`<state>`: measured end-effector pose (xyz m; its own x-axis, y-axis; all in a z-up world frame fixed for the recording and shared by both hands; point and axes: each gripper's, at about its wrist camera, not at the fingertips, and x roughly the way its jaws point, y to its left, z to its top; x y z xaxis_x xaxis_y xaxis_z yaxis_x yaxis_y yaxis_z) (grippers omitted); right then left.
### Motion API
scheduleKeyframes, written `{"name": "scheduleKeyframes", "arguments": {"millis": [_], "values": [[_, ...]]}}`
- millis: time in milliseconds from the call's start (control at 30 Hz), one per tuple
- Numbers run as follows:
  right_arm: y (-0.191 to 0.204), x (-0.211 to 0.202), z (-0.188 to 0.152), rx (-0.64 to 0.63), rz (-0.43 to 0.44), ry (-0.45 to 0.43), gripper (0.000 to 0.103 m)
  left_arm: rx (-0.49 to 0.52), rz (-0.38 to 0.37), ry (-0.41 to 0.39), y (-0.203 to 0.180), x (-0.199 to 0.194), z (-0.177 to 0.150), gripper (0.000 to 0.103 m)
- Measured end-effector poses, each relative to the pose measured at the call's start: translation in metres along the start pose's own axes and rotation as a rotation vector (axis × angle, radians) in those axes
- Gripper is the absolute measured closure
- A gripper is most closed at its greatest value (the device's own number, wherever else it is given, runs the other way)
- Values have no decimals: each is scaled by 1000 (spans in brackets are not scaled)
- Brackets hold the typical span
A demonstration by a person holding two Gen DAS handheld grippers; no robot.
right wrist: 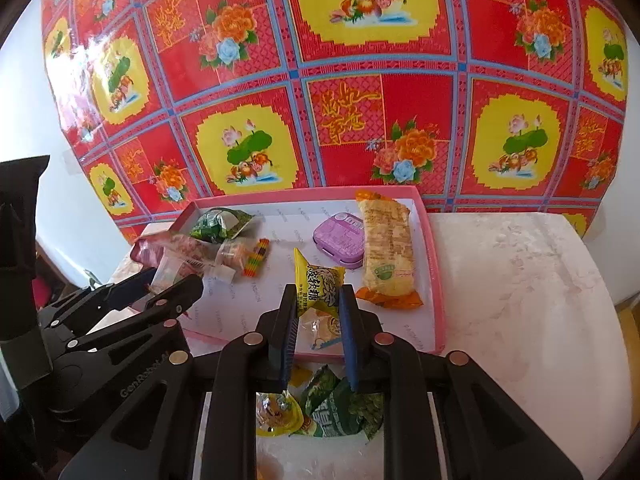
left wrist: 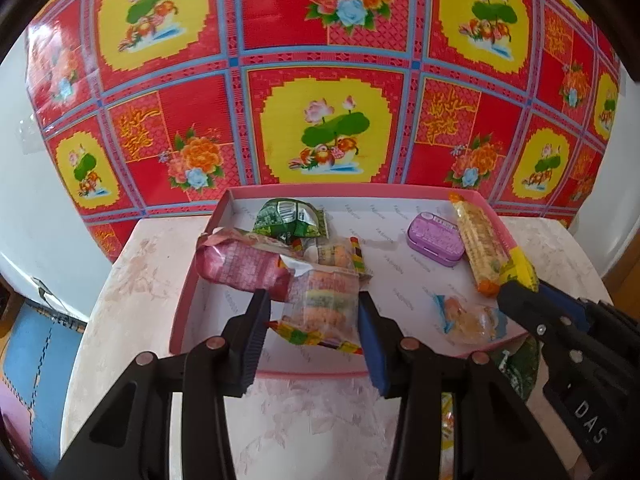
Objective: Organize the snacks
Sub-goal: 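Carry the yellow candy with the right tool while the left tool carries the striped sweet packet over the tray, then open the left tool releasing the striped packet while the right tool releases the yellow candy in the tray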
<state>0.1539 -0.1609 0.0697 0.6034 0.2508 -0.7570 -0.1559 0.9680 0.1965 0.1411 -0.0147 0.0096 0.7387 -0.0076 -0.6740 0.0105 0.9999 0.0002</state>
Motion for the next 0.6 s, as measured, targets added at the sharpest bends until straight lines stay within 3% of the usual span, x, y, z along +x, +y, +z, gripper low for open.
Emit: {"name": "scheduleKeyframes", "arguments": {"millis": [333, 467, 600], "values": [[-1, 13, 1, -1, 5, 16, 82, 24, -8, 11, -5, 16, 5, 57], [0, 13, 2, -4, 15, 12, 82, 24, -30, 13, -5, 17, 7, 47], [-1, 12, 1, -3, 17, 8, 74, 20, -42, 25, -5, 17, 7, 43]]}}
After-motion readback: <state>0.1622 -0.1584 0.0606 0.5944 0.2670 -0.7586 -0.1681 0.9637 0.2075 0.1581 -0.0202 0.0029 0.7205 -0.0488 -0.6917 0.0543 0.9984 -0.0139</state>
